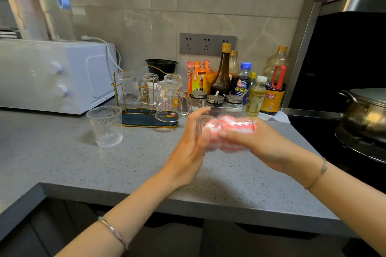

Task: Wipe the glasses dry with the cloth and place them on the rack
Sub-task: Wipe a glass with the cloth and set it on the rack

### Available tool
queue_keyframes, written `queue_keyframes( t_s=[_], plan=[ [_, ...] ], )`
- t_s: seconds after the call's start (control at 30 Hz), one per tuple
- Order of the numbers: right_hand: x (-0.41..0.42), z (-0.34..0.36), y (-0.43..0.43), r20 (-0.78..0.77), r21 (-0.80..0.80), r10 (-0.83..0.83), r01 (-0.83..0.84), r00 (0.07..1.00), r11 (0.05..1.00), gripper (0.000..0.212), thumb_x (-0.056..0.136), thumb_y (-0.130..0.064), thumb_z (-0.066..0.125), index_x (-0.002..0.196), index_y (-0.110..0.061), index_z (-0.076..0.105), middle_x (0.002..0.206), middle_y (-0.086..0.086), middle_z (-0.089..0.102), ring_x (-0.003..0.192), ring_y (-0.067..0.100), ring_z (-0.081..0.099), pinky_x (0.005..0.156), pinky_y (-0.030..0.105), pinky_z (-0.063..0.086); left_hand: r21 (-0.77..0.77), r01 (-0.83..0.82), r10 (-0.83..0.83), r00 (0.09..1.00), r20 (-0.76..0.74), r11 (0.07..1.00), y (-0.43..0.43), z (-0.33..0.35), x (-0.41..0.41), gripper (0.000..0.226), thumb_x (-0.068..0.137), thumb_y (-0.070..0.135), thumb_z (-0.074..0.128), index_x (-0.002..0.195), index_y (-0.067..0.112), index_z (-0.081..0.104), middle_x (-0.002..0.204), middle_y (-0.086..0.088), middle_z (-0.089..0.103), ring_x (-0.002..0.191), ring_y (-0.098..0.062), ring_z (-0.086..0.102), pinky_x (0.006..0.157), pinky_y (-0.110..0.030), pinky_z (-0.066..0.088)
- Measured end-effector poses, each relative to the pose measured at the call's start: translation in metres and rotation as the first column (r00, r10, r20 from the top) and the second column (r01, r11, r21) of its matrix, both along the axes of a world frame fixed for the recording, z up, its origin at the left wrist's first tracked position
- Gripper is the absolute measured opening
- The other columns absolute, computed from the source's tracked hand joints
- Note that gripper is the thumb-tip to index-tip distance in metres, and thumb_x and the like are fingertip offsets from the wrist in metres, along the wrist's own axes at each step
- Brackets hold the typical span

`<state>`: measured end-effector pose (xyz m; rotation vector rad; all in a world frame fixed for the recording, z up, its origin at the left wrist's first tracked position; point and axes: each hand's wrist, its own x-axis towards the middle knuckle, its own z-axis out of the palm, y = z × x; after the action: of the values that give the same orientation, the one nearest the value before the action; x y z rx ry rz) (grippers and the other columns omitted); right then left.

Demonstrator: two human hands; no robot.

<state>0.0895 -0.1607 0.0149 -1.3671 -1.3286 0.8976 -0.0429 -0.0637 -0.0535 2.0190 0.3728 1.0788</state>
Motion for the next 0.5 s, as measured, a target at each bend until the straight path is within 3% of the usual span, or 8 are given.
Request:
queue_keyframes(
  t_s=[0.07, 0.13, 0.2, 0.3, 0.33, 0.4, 0.5],
  plan=[
    [-0.001, 0.001, -0.001, 0.201, 0.07, -0.011, -0.003, 0.979, 0.998, 0.012, 0.073, -0.023, 0.073, 0.085, -0.024, 0.073, 0.084, -0.004, 0.076, 0.075, 0.007, 0.069, 0.066, 0.019, 0.056, -0.256, -0.014, 0.007, 1.0, -0.027, 0.967, -0.005, 0.007, 0.004, 0.039, 0.099, 0.059, 0.015, 0.131, 0.046, 0.032, 0.138, -0.006, 0.052, 0.096, -0.016, 0.061, 0.076, -0.034, 0.052],
    [-0.003, -0.001, -0.001, 0.279, 0.103, -0.011, -0.019, 0.96, 0.995, 0.016, 0.075, -0.02, 0.074, 0.09, -0.025, 0.072, 0.086, -0.009, 0.075, 0.078, 0.007, 0.07, 0.069, 0.022, 0.057, -0.498, -0.017, -0.015, 0.998, -0.06, 0.867, -0.007, 0.01, 0.008, 0.08, 0.088, 0.075, 0.008, 0.135, 0.027, 0.05, 0.123, -0.002, 0.065, 0.098, -0.015, 0.06, 0.08, -0.034, 0.051],
    [-0.006, -0.004, -0.001, 0.277, 0.117, -0.009, -0.025, 0.961, 0.993, 0.017, 0.078, -0.018, 0.074, 0.092, -0.027, 0.071, 0.085, -0.013, 0.075, 0.079, 0.004, 0.07, 0.07, 0.018, 0.056, -0.527, -0.053, 0.034, 0.998, -0.044, 0.848, -0.005, 0.01, 0.01, 0.089, 0.084, 0.074, 0.007, 0.13, 0.017, 0.057, 0.116, -0.004, 0.068, 0.095, -0.016, 0.06, 0.073, -0.032, 0.05],
    [-0.013, -0.005, 0.0, 0.245, 0.15, -0.014, -0.024, 0.969, 0.988, 0.007, 0.079, -0.02, 0.073, 0.083, -0.025, 0.073, 0.073, -0.009, 0.073, 0.069, 0.0, 0.066, 0.062, 0.011, 0.05, -0.273, -0.099, 0.127, 0.988, 0.089, 0.957, -0.002, 0.0, 0.01, 0.091, 0.076, 0.087, 0.017, 0.114, 0.014, 0.055, 0.107, -0.021, 0.062, 0.09, -0.026, 0.06, 0.087, -0.056, 0.049],
    [-0.014, -0.005, 0.001, 0.2, 0.144, -0.015, -0.015, 0.98, 0.99, 0.003, 0.077, -0.023, 0.073, 0.08, -0.024, 0.074, 0.073, -0.005, 0.073, 0.069, 0.002, 0.065, 0.062, 0.012, 0.05, -0.16, -0.097, 0.121, 0.982, 0.145, 0.982, 0.001, -0.004, 0.009, 0.084, 0.078, 0.087, 0.018, 0.107, 0.014, 0.05, 0.099, -0.024, 0.059, 0.086, -0.032, 0.059, 0.082, -0.06, 0.048],
    [-0.013, -0.002, 0.001, 0.053, 0.065, 0.006, -0.01, 0.999, 0.998, 0.009, 0.07, -0.031, 0.071, 0.076, -0.024, 0.075, 0.078, -0.001, 0.075, 0.072, 0.008, 0.069, 0.062, 0.015, 0.052, 0.078, -0.123, 0.108, 0.979, 0.172, 0.989, 0.005, -0.008, 0.004, 0.069, 0.084, 0.081, 0.018, 0.106, 0.019, 0.041, 0.091, -0.012, 0.061, 0.079, -0.027, 0.062, 0.067, -0.053, 0.051],
    [-0.008, 0.002, -0.003, -0.165, -0.077, 0.074, -0.087, 0.984, 0.993, 0.017, 0.067, -0.033, 0.069, 0.077, -0.021, 0.075, 0.083, 0.002, 0.076, 0.076, 0.012, 0.072, 0.064, 0.019, 0.055, 0.375, -0.149, 0.112, 0.987, 0.117, 0.915, 0.012, -0.007, -0.004, 0.059, 0.088, 0.076, 0.018, 0.116, 0.027, 0.035, 0.093, 0.001, 0.056, 0.075, -0.016, 0.061, 0.057, -0.039, 0.05]
  ],
)
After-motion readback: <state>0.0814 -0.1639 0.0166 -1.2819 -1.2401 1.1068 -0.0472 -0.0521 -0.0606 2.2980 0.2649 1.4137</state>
